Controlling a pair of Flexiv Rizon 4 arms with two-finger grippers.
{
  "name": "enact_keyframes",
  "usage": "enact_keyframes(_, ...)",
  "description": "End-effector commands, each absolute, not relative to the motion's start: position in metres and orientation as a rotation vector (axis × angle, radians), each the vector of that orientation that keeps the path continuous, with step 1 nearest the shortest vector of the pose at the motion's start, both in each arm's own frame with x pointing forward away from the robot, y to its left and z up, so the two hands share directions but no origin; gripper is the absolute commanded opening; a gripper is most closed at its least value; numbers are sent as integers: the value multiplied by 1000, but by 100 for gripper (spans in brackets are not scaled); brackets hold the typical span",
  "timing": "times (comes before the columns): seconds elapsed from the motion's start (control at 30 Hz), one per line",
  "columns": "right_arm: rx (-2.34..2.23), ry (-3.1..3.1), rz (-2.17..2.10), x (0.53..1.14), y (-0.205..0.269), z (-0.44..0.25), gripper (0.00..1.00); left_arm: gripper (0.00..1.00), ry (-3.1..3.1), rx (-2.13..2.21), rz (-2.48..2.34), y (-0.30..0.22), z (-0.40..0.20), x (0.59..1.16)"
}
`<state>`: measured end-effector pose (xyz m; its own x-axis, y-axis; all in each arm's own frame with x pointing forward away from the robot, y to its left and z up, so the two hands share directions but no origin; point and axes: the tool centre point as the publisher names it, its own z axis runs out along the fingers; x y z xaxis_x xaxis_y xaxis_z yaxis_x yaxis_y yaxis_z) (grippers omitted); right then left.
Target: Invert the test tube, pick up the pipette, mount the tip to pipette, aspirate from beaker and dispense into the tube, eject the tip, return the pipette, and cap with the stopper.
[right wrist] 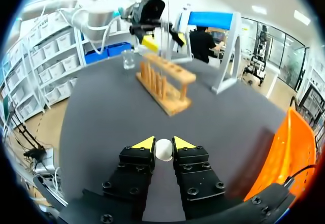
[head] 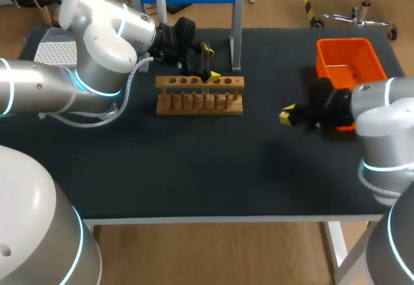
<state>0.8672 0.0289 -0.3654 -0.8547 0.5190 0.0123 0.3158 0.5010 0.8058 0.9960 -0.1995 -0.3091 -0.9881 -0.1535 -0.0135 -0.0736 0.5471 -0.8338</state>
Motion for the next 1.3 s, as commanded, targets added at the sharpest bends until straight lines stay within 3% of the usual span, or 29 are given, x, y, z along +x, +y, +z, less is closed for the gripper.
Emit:
enact_keyframes(0.03,676,2512,1330,857,8,-319,0,100,2690,-200,-1438,-200,-309,996)
enact_keyframes(0.73,511,2607,1424,856,40,-182,0,100,2690,-200,-1438,-200,-309,996)
enact_keyframes(1.3,392,2678,1355,855,70,-158,0,100,2690,-200,-1438,-200,-309,996)
